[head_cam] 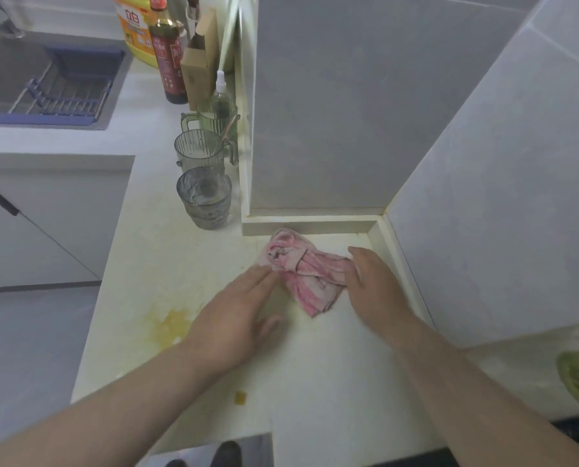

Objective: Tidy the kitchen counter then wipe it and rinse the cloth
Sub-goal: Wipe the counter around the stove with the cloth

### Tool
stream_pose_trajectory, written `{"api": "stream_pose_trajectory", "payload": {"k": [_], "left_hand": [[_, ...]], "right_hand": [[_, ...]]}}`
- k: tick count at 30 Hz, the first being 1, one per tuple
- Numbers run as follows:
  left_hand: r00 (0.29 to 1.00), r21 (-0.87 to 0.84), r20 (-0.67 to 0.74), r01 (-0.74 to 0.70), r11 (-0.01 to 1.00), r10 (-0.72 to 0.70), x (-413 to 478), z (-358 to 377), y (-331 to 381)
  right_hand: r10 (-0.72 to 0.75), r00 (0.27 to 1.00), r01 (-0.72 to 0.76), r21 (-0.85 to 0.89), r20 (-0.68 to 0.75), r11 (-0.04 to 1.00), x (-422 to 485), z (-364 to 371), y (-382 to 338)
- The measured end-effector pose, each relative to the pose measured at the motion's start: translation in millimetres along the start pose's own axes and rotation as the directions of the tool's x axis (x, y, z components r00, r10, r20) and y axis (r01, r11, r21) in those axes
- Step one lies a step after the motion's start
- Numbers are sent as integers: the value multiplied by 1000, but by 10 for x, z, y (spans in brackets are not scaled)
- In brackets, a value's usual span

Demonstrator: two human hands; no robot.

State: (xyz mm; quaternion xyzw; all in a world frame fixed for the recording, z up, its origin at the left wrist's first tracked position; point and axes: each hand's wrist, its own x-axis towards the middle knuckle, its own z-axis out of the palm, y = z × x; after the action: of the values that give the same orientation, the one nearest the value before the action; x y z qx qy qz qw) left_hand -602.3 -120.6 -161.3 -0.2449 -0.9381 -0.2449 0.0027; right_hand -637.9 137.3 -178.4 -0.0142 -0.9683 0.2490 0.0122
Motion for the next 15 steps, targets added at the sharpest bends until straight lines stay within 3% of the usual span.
{"api": "stream_pose_trajectory", "payload": {"k": [2,4,9,15], "left_hand": [[995,-79,3,-101,992,102,435,-53,85],[986,-41,57,-156,987,158,804,-19,201],[946,190,318,-127,974,61,1294,309,169],[975,251,224,-51,967,-7,1054,491,65]], "right_hand": [[-3,1000,2,42,11,999,-118,50,134],[8,1000,-9,107,13,994,-177,156,196],[156,987,-148,169,-31,974,-230,160,184],[133,991,-132,118,6,984,-231,186,209]]}}
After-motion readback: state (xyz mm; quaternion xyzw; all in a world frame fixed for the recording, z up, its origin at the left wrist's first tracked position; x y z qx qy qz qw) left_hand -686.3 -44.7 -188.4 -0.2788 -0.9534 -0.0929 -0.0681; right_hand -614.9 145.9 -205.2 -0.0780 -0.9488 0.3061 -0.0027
